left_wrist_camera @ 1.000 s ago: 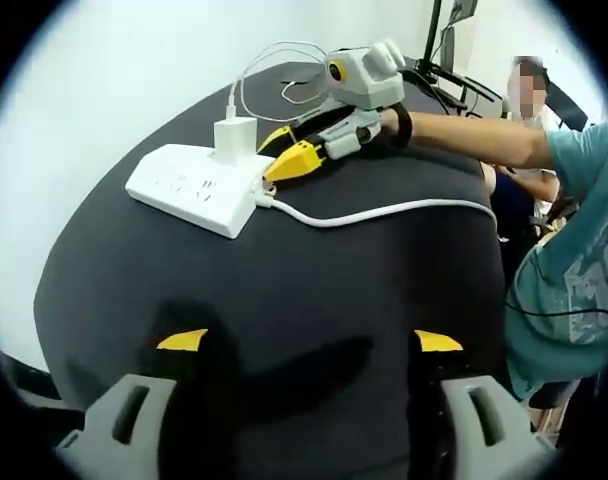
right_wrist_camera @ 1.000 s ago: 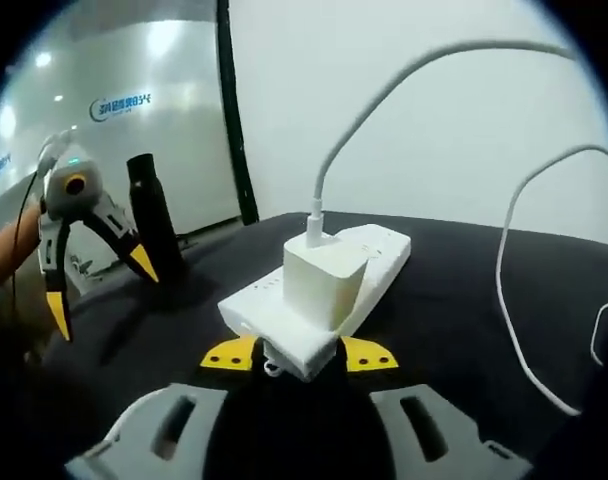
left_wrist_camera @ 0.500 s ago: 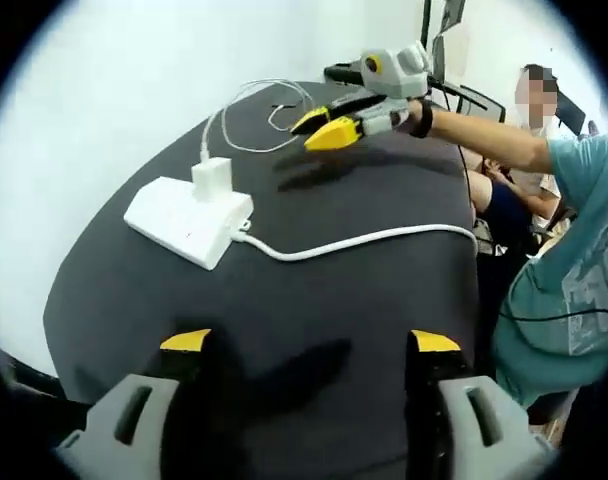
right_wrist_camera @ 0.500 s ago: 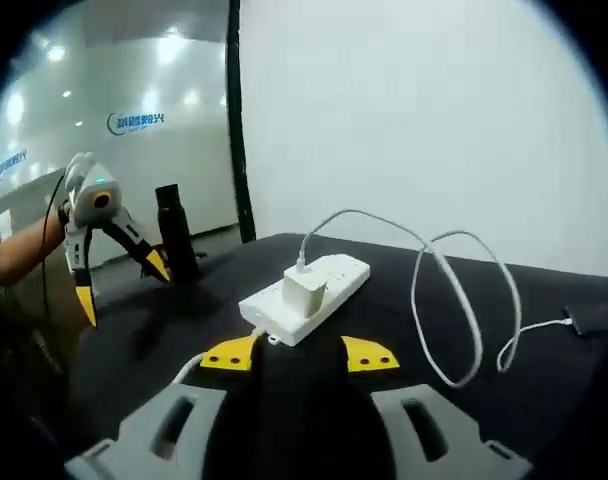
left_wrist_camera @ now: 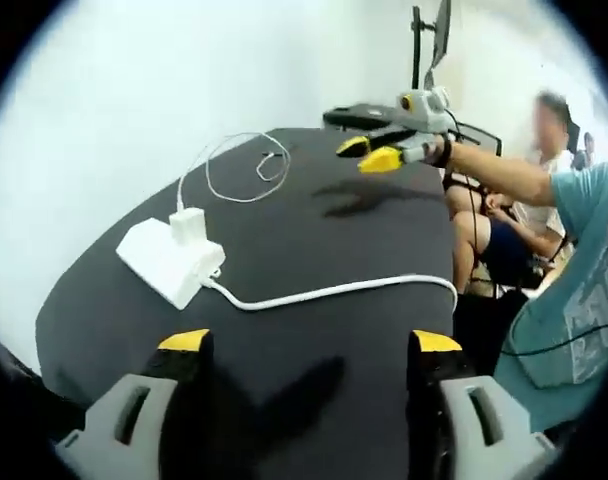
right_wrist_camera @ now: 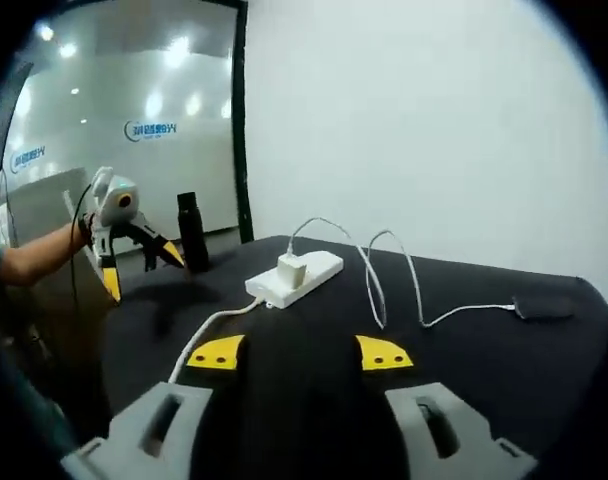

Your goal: Connect the charging cable to the phone, plug the charger into the socket, and turn on the power strip switch to charge the phone.

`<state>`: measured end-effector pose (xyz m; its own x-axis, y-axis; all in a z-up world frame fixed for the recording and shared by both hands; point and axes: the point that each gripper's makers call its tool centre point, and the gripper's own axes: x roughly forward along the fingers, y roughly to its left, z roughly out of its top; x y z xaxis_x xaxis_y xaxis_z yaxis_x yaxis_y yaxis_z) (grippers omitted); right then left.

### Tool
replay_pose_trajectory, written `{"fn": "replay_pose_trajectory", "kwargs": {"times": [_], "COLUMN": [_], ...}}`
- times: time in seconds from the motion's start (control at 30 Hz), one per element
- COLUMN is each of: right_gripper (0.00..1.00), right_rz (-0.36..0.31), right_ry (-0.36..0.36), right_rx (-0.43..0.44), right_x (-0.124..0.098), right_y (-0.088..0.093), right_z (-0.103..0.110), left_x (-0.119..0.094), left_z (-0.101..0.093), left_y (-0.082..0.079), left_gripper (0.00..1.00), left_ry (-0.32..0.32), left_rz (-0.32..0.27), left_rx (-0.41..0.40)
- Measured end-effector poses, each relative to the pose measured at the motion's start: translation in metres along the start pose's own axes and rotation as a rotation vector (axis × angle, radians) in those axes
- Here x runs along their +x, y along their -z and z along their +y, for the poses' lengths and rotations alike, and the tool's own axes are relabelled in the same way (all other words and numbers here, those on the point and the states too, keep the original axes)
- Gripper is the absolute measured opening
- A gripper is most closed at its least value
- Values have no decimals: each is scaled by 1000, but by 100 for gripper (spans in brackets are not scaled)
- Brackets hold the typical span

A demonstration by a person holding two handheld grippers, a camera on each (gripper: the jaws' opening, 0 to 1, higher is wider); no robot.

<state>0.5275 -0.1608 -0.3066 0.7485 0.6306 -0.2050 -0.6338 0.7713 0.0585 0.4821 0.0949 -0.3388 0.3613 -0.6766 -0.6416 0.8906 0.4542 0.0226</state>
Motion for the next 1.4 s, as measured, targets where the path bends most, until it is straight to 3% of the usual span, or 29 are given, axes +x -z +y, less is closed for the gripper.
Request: {"fn": "replay_pose_trajectory", "kwargs": {"times": [0.1, 0.17, 0.27, 0.33, 0.4, 0.57, 0.63, 0.73, 0.9, 1.0, 1.1, 1.4], "right_gripper": [60, 63, 75, 90, 92, 93, 93, 93, 93, 93, 93, 93], "right_rz": [-13, -13, -11, -11, -11, -7, -12, -18, -19, -5, -3, -25], "right_ry": [-8, 4, 18, 19, 28, 49, 67, 87, 114, 123, 125, 140], "right_rx": [2, -9, -18, -22, -19, -14, -14, -4, 12, -9, -17, 12], "right_x": [-20, -33, -49, -58, -66, -86, -93, -101, -114, -120, -126, -129], "right_y": [0, 4, 10, 12, 15, 21, 24, 25, 29, 30, 29, 30], "right_z": [-3, -4, -7, -8, -11, -20, -23, -29, -38, -39, -41, -54], "left_x": [1, 0, -1, -5, -10, -10, -7, -8, -15, -24, -25, -19], "left_z": [-3, -4, -1, 3, 9, 7, -4, 0, 1, 17, 15, -2], "left_y": [6, 8, -2, -10, -15, -8, -2, 5, 3, 0, 2, 8], "left_gripper": [81, 85, 96, 96, 96, 96, 96, 96, 96, 96, 96, 96], "left_ry": [-7, -18, -55, -89, -112, -103, -106, -119, -134, -186, -181, -187], "left_rz": [7, -5, -96, -162, -215, -213, -190, -168, -238, -304, -333, -328], "left_rx": [-8, -4, 2, -23, -64, -104, -84, -63, -78, -67, -81, -60]}}
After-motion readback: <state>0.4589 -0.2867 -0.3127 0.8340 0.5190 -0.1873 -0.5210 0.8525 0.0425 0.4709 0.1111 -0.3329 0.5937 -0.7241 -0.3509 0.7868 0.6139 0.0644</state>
